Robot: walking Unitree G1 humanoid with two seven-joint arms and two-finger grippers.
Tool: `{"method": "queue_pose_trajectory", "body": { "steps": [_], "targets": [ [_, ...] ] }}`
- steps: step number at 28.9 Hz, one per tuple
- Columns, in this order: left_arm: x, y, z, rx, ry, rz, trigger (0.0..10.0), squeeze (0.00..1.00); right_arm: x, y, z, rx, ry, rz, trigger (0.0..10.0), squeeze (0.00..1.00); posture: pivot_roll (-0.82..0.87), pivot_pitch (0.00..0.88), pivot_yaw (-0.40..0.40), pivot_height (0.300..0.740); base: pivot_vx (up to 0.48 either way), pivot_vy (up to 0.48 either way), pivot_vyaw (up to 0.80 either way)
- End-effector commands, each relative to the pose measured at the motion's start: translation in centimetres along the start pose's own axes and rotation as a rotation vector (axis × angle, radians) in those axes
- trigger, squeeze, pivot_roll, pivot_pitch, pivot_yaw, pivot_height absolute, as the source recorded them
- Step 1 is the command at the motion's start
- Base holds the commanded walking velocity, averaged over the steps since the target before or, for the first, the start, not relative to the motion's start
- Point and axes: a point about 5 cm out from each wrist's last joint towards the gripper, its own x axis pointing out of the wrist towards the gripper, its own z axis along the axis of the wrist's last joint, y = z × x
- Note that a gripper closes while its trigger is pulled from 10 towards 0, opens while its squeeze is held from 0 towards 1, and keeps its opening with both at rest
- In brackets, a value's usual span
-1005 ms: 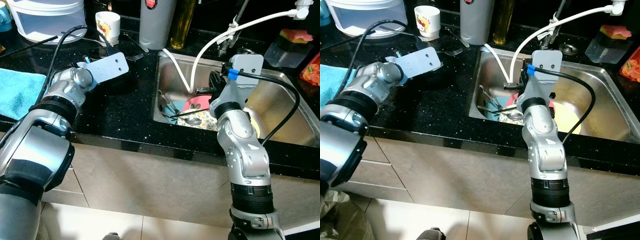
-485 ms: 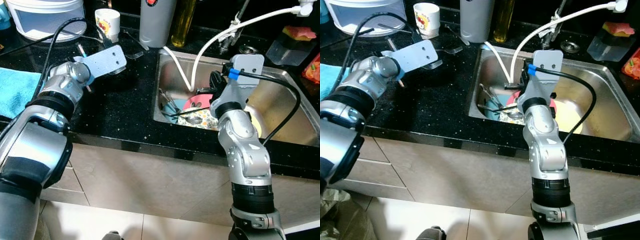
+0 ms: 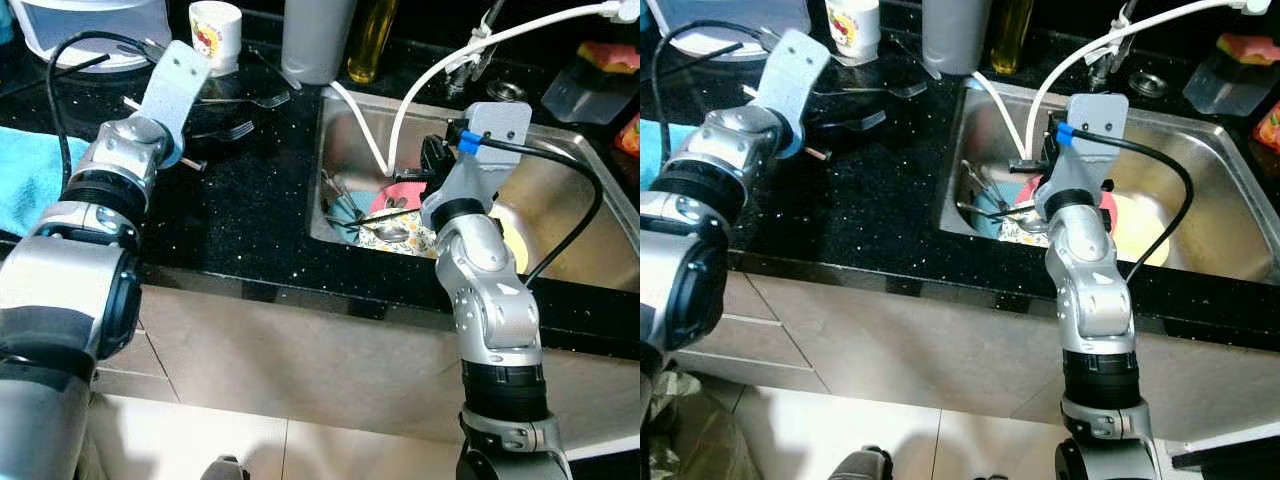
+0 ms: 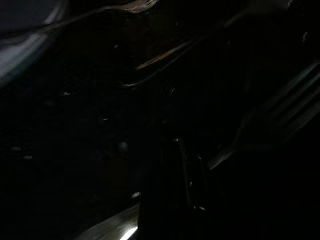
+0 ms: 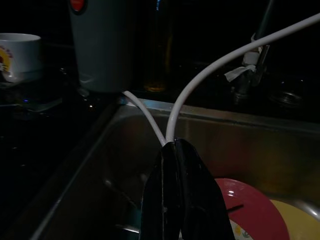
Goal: Kitchen organization
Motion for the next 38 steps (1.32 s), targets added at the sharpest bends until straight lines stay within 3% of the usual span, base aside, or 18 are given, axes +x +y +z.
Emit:
{"method": "queue_pose_trajectory", "body": {
  "steps": [1, 8, 12, 13, 14, 19, 22, 24, 25, 27, 32, 34, 38],
  "targets": [
    [0.0, -0.6, 0.7, -0.06, 0.004, -0.022, 10.0, 1.0, 0.2, -0.5, 0.2, 0.003, -0.013, -0.024, 10.0, 0.0, 0.29, 0.066, -0.086, 0.74, 0.0, 0.0, 0.0],
    [-0.1, -0.8, 1.5, -0.211, -0.013, -0.039, 10.0, 1.0, -0.2, -0.8, 0.0, 0.004, -0.014, -0.04, 10.0, 0.0, 0.28, 0.063, -0.077, 0.74, 0.0, 0.0, 0.0],
    [0.0, -0.9, 1.4, -0.227, -0.014, -0.041, 10.0, 1.0, -0.2, -0.8, 0.0, 0.004, -0.015, -0.04, 10.0, 0.0, 0.28, 0.063, -0.077, 0.74, 0.0, 0.0, 0.0],
    [0.0, -1.0, 1.4, -0.243, -0.015, -0.043, 10.0, 0.89, -0.2, -0.8, 0.0, 0.005, -0.016, -0.041, 10.0, 0.0, 0.28, 0.063, -0.077, 0.74, 0.0, 0.0, 0.0],
    [0.0, -1.1, 1.4, -0.258, -0.022, -0.045, 10.0, 0.0, -0.2, -0.7, 0.0, 0.006, -0.017, -0.041, 10.0, 0.0, 0.28, 0.063, -0.075, 0.74, 0.0, 0.0, 0.0],
    [0.2, -1.8, 1.6, -0.309, -0.05, -0.078, 10.0, 0.0, -0.1, -0.7, 0.0, 0.008, -0.02, -0.042, 10.0, 0.0, 0.28, 0.064, -0.076, 0.74, 0.0, 0.0, 0.0],
    [0.2, -2.2, 1.7, -0.296, -0.061, -0.092, 10.0, 0.0, -0.1, -0.7, 0.0, 0.008, -0.02, -0.043, 10.0, 0.0, 0.28, 0.066, -0.076, 0.74, 0.0, 0.0, 0.0],
    [0.4, -3.5, 2.3, -0.218, -0.091, -0.127, 10.0, 0.0, -0.2, -0.6, 0.1, 0.01, -0.02, -0.044, 10.0, 0.0, 0.28, 0.071, -0.071, 0.74, 0.0, 0.0, 0.0],
    [0.4, -3.5, 2.3, -0.218, -0.091, -0.127, 10.0, 0.0, -0.2, -0.6, 0.1, 0.01, -0.02, -0.044, 10.0, 0.0, 0.28, 0.071, -0.071, 0.74, 0.0, 0.0, 0.0],
    [0.6, -5.3, 3.2, -0.045, -0.129, -0.131, 10.0, 0.0, -0.3, -0.6, 0.1, 0.012, -0.019, -0.048, 10.0, 0.0, 0.27, 0.075, -0.067, 0.74, 0.0, 0.0, 0.0],
    [0.6, -5.8, 3.3, 0.017, -0.135, -0.123, 10.0, 0.0, -0.4, -0.6, 0.1, 0.012, -0.019, -0.05, 10.0, 0.0, 0.27, 0.078, -0.067, 0.74, 0.0, 0.0, 0.0],
    [0.8, -6.5, 2.6, 0.168, -0.128, -0.079, 10.0, 0.0, -0.4, -0.5, 0.1, 0.013, -0.018, -0.05, 10.0, 0.0, 0.26, 0.083, -0.063, 0.74, 0.0, 0.0, 0.0],
    [1.0, -6.5, 1.9, 0.276, -0.118, -0.027, 10.0, 0.0, -0.5, -0.5, 0.1, 0.015, -0.017, -0.052, 10.0, 0.0, 0.26, 0.089, -0.061, 0.74, 0.0, 0.0, 0.0]
  ]
}}
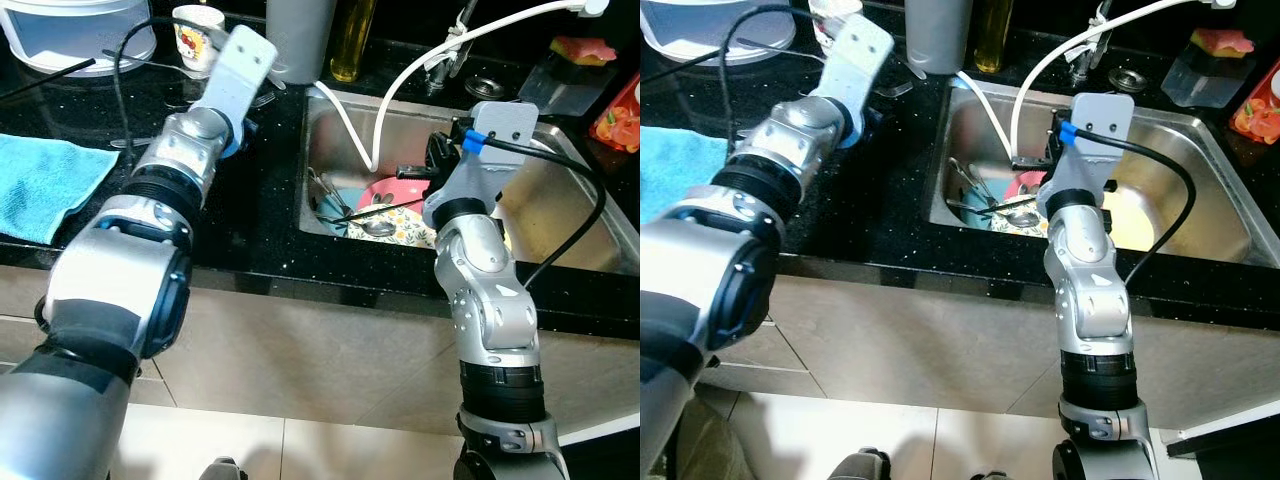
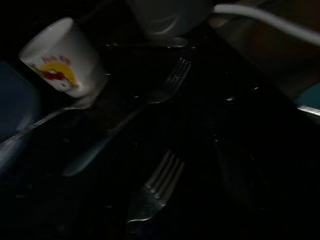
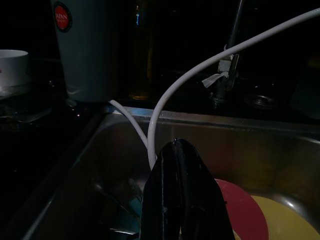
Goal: Kitchen organization
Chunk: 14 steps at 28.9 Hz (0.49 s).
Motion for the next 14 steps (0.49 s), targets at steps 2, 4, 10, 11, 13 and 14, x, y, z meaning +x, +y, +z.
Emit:
{"method": "queue_pose_trajectory", "body": {
  "steps": [2, 4, 10, 11, 13, 14],
  "targets": [
    [0.09, -0.77, -1.78, 0.054, 0.05, 0.004, 10.0, 0.0, -0.41, -0.65, -0.24, 0.001, 0.009, -0.028, 10.0, 0.0, 0.25, 0.095, -0.061, 0.74, 0.0, 0.0, 0.0],
    [0.09, -0.77, -1.95, 0.053, 0.056, 0.005, 10.0, 0.0, -0.46, -0.68, -0.23, 0.001, 0.01, -0.029, 10.0, 0.0, 0.25, 0.098, -0.061, 0.74, 0.0, 0.0, 0.0],
    [0.09, -1.07, -2.49, -0.017, 0.074, -0.012, 10.0, 0.0, -0.86, -0.87, -0.16, -0.002, 0.016, -0.032, 10.0, 0.0, 0.24, 0.121, -0.062, 0.74, 0.0, 0.0, 0.0],
    [0.09, -1.08, -2.53, -0.015, 0.075, -0.01, 10.0, 0.0, -0.96, -0.86, -0.17, -0.001, 0.018, -0.032, 10.0, 0.0, 0.24, 0.133, -0.065, 0.74, 0.0, 0.0, 0.0],
    [0.09, -1.08, -2.53, -0.015, 0.075, -0.01, 10.0, 0.0, -0.96, -0.86, -0.17, -0.001, 0.018, -0.032, 10.0, 0.0, 0.24, 0.133, -0.065, 0.74, 0.0, 0.0, 0.0],
    [0.09, -1.08, -2.53, -0.015, 0.075, -0.01, 10.0, 0.0, -0.96, -0.86, -0.17, -0.001, 0.018, -0.032, 10.0, 0.0, 0.24, 0.133, -0.065, 0.74, 0.0, 0.0, 0.0]
  ]
}}
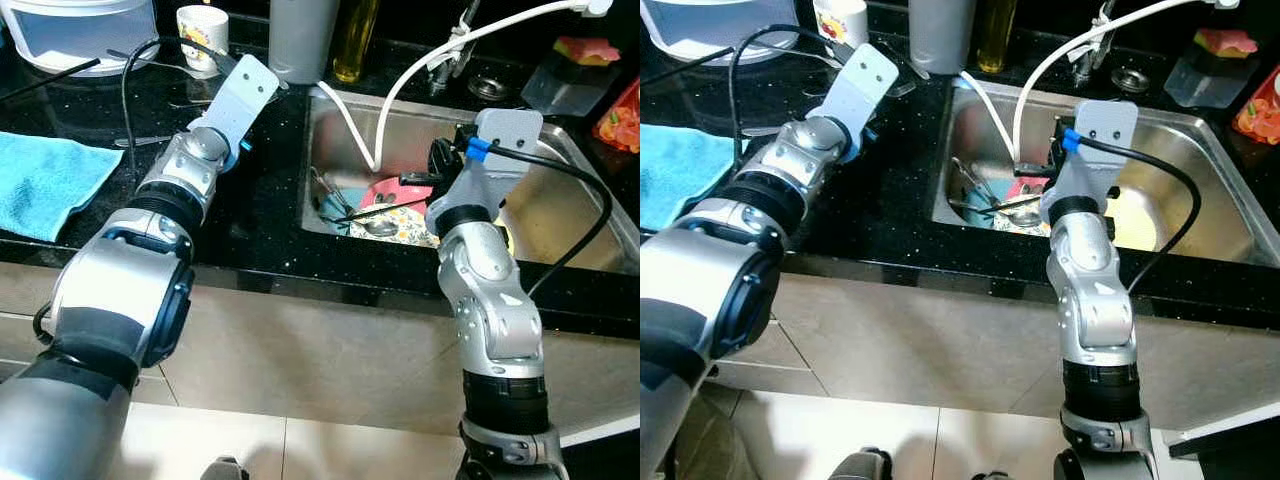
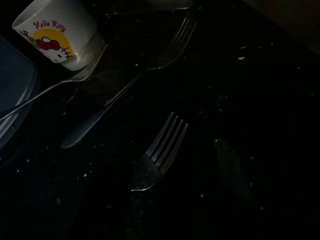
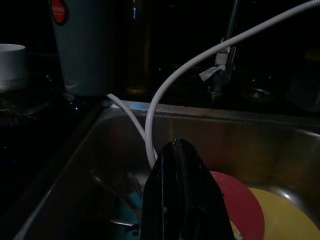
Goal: Kitchen organization
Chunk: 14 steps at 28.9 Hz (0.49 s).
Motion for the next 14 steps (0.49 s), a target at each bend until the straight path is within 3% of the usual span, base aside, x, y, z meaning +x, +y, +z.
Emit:
{"method": "queue_pose_trajectory", "body": {
  "steps": [1, 14],
  "targets": [
    [0.1, -0.6, -0.4, -0.008, 0.02, -0.017, 10.0, 0.0, -0.3, -0.5, 0.0, 0.003, 0.006, -0.02, 10.0, 0.0, 0.25, 0.138, -0.068, 0.74, 0.0, 0.0, 0.0],
    [-0.1, 0.4, -1.6, -0.057, 0.068, 0.02, 10.0, 0.0, -0.4, 0.2, 0.0, 0.014, 0.023, 0.014, 10.0, 0.0, 0.25, 0.187, -0.081, 0.74, 0.0, 0.0, 0.0]
  ]
}}
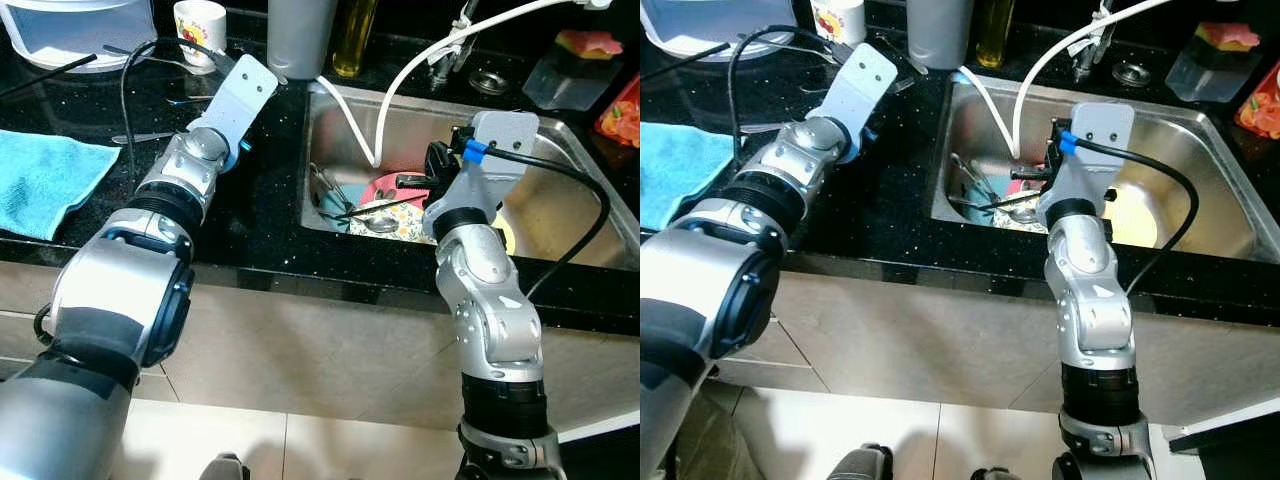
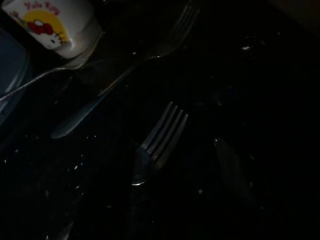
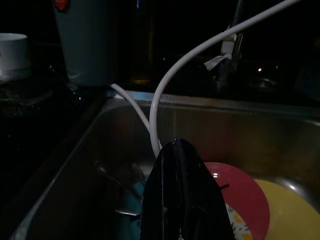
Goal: Kitchen organization
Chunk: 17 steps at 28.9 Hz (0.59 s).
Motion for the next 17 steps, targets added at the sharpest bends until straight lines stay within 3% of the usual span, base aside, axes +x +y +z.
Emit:
{"method": "queue_pose_trajectory", "body": {
  "steps": [1, 2, 3, 4, 5, 17],
  "targets": [
    [0.0, 0.1, -1.4, -0.016, 0.055, 0.001, 10.0, 0.0, -0.2, -0.1, 0.0, 0.007, 0.006, -0.001, 10.0, 0.0, 0.25, 0.187, -0.081, 0.74, 0.0, 0.0, 0.0],
    [0.0, 0.3, -1.8, -0.035, 0.07, 0.01, 9.5, 0.0, -0.2, -0.1, 0.0, 0.007, 0.01, 0.003, 10.0, 0.0, 0.25, 0.187, -0.082, 0.74, 0.0, 0.0, 0.0],
    [-0.1, 0.6, -2.1, -0.069, 0.086, 0.017, 4.0, 0.0, -0.3, -0.1, -0.1, 0.007, 0.014, 0.005, 10.0, 0.0, 0.25, 0.181, -0.082, 0.74, 0.0, 0.0, 0.0],
    [-0.1, 0.6, -2.1, -0.069, 0.086, 0.017, 4.0, 0.0, -0.3, -0.1, -0.1, 0.007, 0.014, 0.005, 10.0, 0.0, 0.25, 0.181, -0.082, 0.74, 0.0, 0.0, 0.0],
    [-0.1, 0.9, -2.4, -0.09, 0.098, 0.036, 0.0, 0.0, -0.3, -0.1, -0.2, 0.006, 0.017, 0.007, 10.0, 0.0, 0.25, 0.177, -0.083, 0.74, 0.0, 0.0, 0.0],
    [-0.2, 1.8, -1.9, -0.143, 0.079, 0.077, 0.0, 0.0, 0.4, 0.2, -0.1, 0.009, -0.002, 0.015, 10.0, 0.0, 0.26, 0.086, -0.087, 0.74, 0.0, 0.0, 0.0]
  ]
}}
